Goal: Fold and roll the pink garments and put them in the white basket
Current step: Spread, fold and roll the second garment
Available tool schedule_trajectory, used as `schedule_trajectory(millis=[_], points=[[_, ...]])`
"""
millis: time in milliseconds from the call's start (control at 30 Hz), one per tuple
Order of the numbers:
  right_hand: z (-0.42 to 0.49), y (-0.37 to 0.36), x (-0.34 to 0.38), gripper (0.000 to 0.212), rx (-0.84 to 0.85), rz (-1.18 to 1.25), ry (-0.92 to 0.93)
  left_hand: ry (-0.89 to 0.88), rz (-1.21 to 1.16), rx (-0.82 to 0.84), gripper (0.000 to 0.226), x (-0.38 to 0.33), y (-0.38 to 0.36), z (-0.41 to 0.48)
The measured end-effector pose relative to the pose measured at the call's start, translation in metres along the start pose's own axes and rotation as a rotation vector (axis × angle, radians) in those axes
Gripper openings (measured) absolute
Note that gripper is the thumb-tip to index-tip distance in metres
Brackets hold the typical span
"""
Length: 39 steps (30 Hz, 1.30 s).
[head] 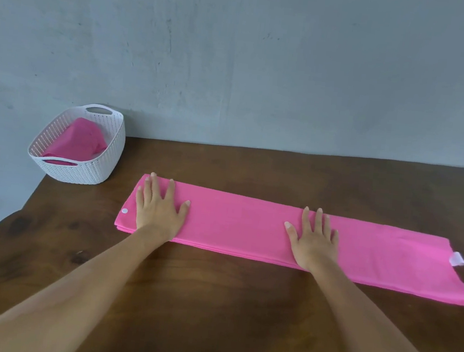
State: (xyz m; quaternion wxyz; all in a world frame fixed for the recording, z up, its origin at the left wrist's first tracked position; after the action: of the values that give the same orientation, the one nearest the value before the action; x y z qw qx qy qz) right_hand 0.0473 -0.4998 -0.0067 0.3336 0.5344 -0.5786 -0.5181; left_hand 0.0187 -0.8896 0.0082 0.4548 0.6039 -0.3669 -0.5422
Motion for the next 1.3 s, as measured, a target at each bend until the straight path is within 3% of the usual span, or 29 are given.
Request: schedule_trajectory(millis=[133, 300, 400, 500, 633, 800, 1067, 1300], points=[[0.000, 0.000, -0.003, 0.075, 0.008, 0.033, 0.047, -0.217, -0.026, 0.033, 0.068, -0.065, -0.012, -0.013], [-0.002, 0.002, -0.014, 0.074, 0.005, 0.060, 0.146, -0.344, -0.133, 0.143, 0.064, -0.150, -0.040, -0.030], [-0.001, 0.002, -0.019, 0.089, -0.016, 0.101, 0.186, -0.379, -0.187, 0.174, 0.059, -0.198, -0.057, -0.043], [0.004, 0.003, -0.028, 0.068, -0.051, 0.124, 0.238, -0.388, -0.218, 0.187, 0.056, -0.242, -0.074, -0.055], [0.011, 0.004, -0.054, 0.064, -0.079, 0.137, 0.284, -0.388, -0.223, 0.204, 0.056, -0.288, -0.093, -0.059], [0.016, -0.011, -0.122, 0.086, -0.097, 0.098, 0.288, -0.358, -0.158, 0.147, 0.059, -0.294, -0.107, -0.061], [0.041, -0.030, -0.251, 0.079, -0.128, 0.023, 0.302, -0.346, -0.118, 0.107, 0.075, -0.288, -0.112, -0.059], [0.055, -0.039, -0.314, 0.089, -0.127, -0.064, 0.315, -0.320, -0.092, 0.097, 0.075, -0.285, -0.112, -0.059]])
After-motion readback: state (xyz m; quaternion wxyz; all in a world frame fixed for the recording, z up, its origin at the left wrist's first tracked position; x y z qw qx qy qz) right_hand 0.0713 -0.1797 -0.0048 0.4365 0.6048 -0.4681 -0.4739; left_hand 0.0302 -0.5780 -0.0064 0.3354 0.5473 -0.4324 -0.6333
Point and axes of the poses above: each hand's wrist, its own z-axis towards the middle knuckle, its own y-axis out of the back of the hand, x = y × z, the point moved 9 cm from there along z, towards the middle knuckle, and after that the axes turned 10 degrees about -z, right-handed, at the moved point
